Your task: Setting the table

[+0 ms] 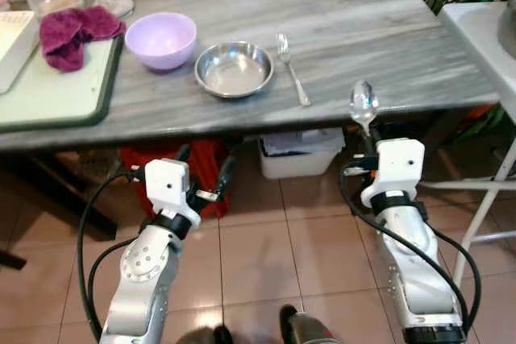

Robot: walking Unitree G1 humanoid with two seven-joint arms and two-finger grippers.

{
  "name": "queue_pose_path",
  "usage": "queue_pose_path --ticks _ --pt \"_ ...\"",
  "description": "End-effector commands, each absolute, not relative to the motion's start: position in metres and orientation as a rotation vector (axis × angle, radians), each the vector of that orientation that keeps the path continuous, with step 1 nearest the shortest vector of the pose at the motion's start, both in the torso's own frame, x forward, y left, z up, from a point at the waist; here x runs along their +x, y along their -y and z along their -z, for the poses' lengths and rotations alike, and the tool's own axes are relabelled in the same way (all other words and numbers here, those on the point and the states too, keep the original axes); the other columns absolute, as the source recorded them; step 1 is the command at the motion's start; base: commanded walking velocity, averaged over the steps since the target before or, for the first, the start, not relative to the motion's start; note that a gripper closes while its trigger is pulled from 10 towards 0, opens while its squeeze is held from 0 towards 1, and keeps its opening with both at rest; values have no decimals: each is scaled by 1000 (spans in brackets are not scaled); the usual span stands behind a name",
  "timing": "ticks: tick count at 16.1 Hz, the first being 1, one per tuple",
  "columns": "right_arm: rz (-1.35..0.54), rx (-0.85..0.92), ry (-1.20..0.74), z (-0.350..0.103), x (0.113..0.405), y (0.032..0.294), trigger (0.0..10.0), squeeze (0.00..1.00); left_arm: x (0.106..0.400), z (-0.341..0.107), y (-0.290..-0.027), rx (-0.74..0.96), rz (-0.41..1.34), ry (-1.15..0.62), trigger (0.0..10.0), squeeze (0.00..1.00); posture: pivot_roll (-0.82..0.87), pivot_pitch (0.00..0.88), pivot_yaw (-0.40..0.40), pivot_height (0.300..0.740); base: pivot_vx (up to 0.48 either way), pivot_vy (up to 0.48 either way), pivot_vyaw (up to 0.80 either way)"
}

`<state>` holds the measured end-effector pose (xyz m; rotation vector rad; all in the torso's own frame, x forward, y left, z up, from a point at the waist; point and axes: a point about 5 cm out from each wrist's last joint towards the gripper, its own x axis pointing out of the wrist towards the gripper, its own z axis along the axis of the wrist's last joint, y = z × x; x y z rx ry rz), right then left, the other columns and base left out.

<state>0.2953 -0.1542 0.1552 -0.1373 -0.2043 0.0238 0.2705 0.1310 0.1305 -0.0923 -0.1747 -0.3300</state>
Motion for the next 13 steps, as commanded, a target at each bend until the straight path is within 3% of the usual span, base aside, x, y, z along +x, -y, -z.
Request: queue_pose_path --ticks 1,7,10,13 --pt "-18 -136 221 -159 296 156 10000 0 269 -134 -131 -89 344 191 10000 0 -96 210 10 740 480 0 -494" --pt "-24 -139 222 -159 296 155 10000 0 268 -134 -129 -98 356 192 10000 0 -97 208 7 740 480 0 -589" --pt "-26 -140 222 -159 296 155 10000 0 268 -134 -129 -96 347 192 10000 0 -97 208 7 740 480 0 0" --pt "-28 -149 227 -159 295 155 10000 0 268 -142 -140 -94 275 242 10000 0 -97 208 7 740 0 0 0"
